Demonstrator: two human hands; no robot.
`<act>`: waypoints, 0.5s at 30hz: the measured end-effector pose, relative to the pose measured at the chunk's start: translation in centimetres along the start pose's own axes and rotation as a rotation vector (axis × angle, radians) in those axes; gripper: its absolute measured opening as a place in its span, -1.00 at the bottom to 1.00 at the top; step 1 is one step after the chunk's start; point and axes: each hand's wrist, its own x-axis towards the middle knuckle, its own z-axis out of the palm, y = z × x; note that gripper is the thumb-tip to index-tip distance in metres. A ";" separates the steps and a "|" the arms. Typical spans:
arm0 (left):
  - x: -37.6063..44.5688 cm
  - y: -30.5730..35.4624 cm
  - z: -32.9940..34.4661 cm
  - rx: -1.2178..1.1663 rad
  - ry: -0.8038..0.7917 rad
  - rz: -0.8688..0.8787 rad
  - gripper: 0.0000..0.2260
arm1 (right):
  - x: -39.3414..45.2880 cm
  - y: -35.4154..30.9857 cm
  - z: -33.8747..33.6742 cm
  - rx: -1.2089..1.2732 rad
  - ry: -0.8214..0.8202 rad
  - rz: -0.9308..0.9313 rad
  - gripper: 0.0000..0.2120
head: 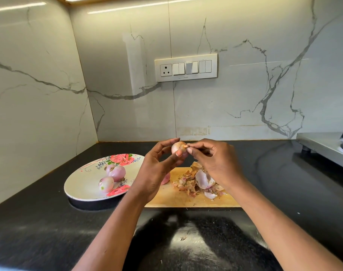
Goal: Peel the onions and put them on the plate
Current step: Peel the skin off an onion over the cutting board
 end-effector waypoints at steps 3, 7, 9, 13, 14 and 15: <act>0.0 0.0 0.0 0.023 0.006 0.008 -0.59 | -0.1 0.1 0.1 0.019 0.002 -0.001 -0.85; -0.1 0.0 0.0 0.018 0.006 0.005 -0.59 | -0.1 0.0 0.0 0.034 -0.003 -0.003 -0.86; -0.1 0.0 0.1 0.026 0.003 0.008 -0.59 | -0.1 -0.1 0.0 0.026 0.000 -0.010 -0.86; -0.1 -0.1 0.1 0.043 -0.002 0.016 -0.59 | -0.2 -0.1 0.1 -0.008 0.028 -0.017 -0.88; 0.0 -0.2 0.1 0.053 -0.002 0.021 -0.59 | -0.3 -0.1 0.2 -0.018 0.038 -0.013 -0.89; 0.0 -0.3 0.1 0.067 -0.002 0.028 -0.59 | -0.3 -0.1 0.3 -0.030 0.052 -0.012 -0.90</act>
